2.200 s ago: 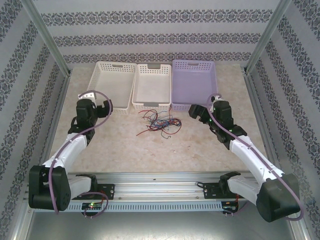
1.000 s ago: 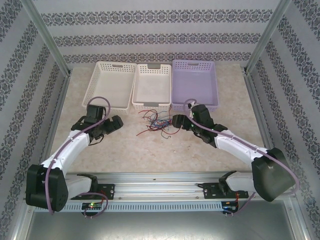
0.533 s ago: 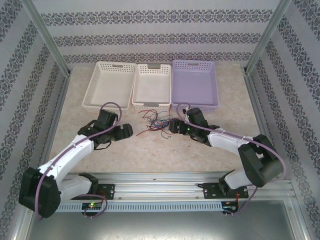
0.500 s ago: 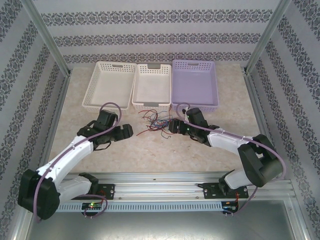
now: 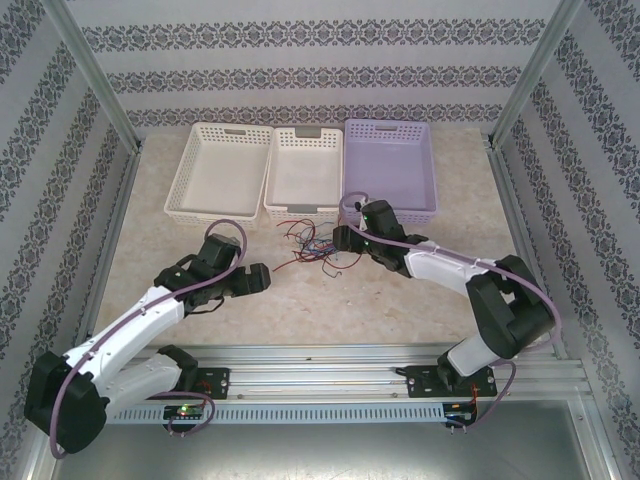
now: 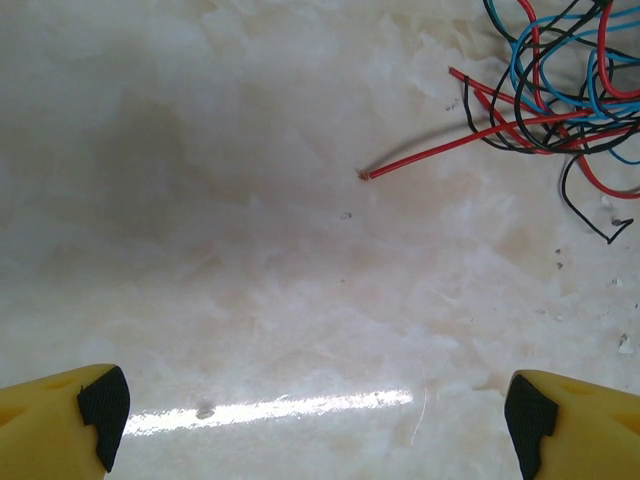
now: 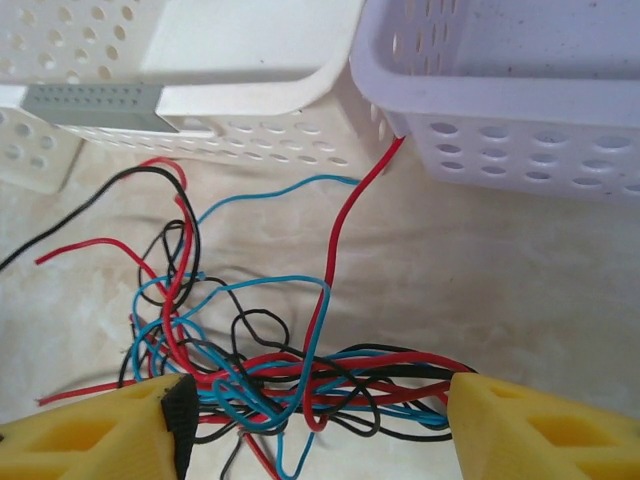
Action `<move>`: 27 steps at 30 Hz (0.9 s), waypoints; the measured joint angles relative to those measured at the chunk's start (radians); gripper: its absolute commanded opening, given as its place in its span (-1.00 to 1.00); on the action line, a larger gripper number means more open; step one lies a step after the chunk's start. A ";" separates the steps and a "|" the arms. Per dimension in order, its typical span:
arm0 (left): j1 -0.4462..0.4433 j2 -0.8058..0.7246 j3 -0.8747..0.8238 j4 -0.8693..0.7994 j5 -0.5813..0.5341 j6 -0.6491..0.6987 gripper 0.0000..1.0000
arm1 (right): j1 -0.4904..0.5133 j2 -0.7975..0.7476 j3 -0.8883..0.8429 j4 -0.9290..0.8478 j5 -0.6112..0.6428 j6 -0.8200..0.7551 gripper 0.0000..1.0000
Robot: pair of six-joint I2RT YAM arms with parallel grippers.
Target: Untangle the cables
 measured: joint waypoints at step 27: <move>-0.182 -0.024 0.020 -0.078 -0.098 -0.040 0.98 | 0.098 0.154 0.084 -0.030 0.083 -0.082 0.15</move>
